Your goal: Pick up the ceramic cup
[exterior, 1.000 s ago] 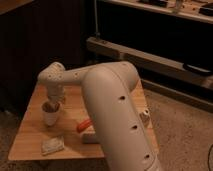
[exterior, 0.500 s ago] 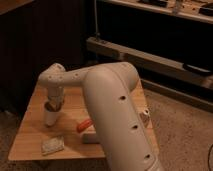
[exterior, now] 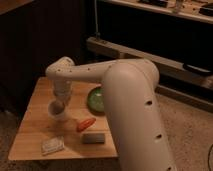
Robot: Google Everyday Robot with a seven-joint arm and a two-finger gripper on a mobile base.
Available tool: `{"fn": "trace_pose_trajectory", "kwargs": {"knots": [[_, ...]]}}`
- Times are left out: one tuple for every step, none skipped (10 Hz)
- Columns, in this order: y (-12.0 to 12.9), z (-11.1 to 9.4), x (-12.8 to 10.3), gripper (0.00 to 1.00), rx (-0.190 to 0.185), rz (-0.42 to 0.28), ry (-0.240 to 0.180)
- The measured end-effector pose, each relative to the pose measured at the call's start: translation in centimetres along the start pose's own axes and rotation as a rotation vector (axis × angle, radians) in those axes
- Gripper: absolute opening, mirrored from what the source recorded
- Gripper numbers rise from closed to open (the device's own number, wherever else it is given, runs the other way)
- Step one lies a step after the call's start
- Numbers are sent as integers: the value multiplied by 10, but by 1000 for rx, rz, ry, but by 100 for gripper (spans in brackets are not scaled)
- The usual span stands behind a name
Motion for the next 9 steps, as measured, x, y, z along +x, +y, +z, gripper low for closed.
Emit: {"fn": "trace_pose_trajectory", "kwargs": {"knots": [[-3,-4,1,7,5,-7,-7],[-3,-6,-1,7,7,-8,-9],[-2,-14,-4,7,7,-12,-15],[-5,-27,-3,7,8,-12,-16],[-9,-33,2,7,9,-9,-14],[-10,-38,2,7,7,-13,-18],[-10,-41,3,7,6,-17,-19],[-12,-41,4,7,8,-15,-18],[-12,-40,3,7,7,-16,-19]]}}
